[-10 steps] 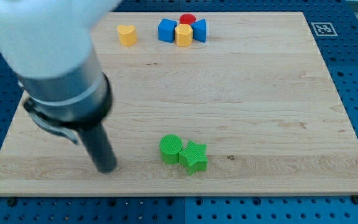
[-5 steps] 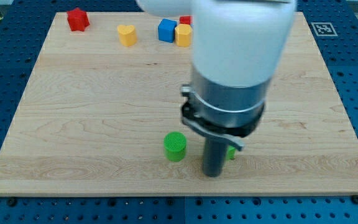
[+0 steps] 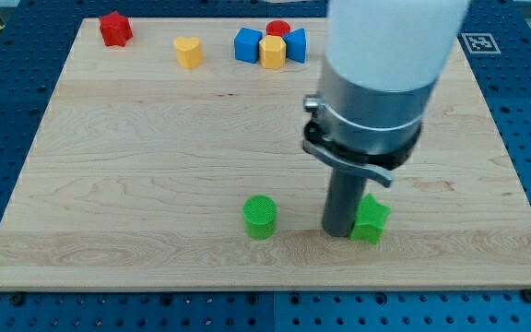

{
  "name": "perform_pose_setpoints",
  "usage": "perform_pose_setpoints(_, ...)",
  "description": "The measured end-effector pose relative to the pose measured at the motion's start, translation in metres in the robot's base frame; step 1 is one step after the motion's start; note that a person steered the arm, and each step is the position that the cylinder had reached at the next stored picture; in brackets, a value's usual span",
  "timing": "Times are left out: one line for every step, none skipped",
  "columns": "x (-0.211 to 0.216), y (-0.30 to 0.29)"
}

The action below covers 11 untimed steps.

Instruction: Push the green star to the bottom right

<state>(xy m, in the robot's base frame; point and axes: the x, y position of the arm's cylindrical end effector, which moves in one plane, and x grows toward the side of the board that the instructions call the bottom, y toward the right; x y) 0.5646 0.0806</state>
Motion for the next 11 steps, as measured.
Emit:
perform_pose_setpoints(-0.001,0.007)
perform_pose_setpoints(-0.012,0.007)
perform_pose_setpoints(-0.021,0.029)
perform_pose_setpoints(-0.002,0.066)
perform_pose_setpoints(0.019,0.089)
perform_pose_setpoints(0.023,0.102)
perform_pose_setpoints(0.049,0.093)
perform_pose_setpoints(0.053,0.088)
perform_pose_setpoints(0.053,0.104)
perform_pose_setpoints(0.053,0.132)
perform_pose_setpoints(0.053,0.139)
